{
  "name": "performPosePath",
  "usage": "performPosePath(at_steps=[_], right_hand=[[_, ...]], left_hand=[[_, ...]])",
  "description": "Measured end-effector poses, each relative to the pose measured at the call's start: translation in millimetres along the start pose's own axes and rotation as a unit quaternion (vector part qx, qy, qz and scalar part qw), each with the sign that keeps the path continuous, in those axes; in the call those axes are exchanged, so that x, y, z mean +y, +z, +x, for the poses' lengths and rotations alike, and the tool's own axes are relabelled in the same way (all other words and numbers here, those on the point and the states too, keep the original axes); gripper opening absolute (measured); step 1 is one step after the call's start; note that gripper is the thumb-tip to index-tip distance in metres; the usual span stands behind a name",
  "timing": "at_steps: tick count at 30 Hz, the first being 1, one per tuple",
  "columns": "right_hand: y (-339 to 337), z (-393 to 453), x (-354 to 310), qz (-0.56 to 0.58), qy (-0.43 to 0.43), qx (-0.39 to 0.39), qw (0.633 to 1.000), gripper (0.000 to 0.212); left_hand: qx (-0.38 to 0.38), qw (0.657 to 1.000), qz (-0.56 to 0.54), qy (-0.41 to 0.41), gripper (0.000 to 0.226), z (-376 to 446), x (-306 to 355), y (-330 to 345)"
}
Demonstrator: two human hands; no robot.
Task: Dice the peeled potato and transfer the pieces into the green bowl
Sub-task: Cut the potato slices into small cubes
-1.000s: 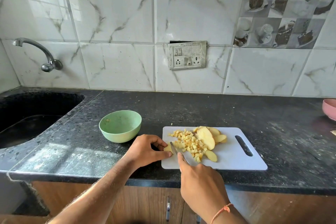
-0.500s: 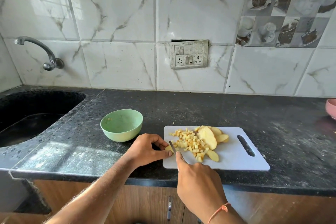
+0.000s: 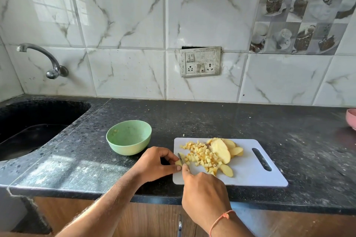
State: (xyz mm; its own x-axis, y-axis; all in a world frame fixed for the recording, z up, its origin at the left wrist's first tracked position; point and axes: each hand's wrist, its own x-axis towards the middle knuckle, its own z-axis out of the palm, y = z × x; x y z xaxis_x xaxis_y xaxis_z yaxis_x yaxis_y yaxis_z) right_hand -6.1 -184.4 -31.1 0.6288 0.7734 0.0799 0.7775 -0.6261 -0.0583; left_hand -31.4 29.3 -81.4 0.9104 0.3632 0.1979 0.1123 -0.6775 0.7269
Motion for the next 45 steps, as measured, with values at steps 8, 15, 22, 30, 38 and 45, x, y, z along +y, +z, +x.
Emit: performPosePath(at_steps=[8, 15, 22, 30, 38, 45], right_hand=[[-3, -6, 3, -0.006, -0.020, -0.046, 0.999, 0.072], [-11, -22, 10, -0.010, -0.006, -0.149, 0.989, 0.078], [-5, -34, 34, 0.013, 0.012, -0.055, 0.998, 0.075], [-1, -32, 26, 0.045, 0.009, 0.029, 0.998, 0.068], [0, -25, 15, 0.040, -0.012, 0.047, 0.998, 0.067], [3, -19, 9, 0.030, -0.023, 0.038, 0.999, 0.066]], left_hand=[[0.010, 1.000, 0.004, -0.011, 0.020, -1, -3, 4], [0.010, 1.000, 0.003, -0.022, 0.024, 0, -4, 4], [0.008, 0.999, -0.005, -0.041, 0.023, 0, 1, 4], [-0.034, 0.998, 0.008, -0.046, 0.028, 3, 7, -6], [-0.027, 0.999, 0.041, -0.009, 0.024, 0, 6, -8], [-0.014, 0.999, 0.030, 0.008, 0.017, -1, 4, -6]])
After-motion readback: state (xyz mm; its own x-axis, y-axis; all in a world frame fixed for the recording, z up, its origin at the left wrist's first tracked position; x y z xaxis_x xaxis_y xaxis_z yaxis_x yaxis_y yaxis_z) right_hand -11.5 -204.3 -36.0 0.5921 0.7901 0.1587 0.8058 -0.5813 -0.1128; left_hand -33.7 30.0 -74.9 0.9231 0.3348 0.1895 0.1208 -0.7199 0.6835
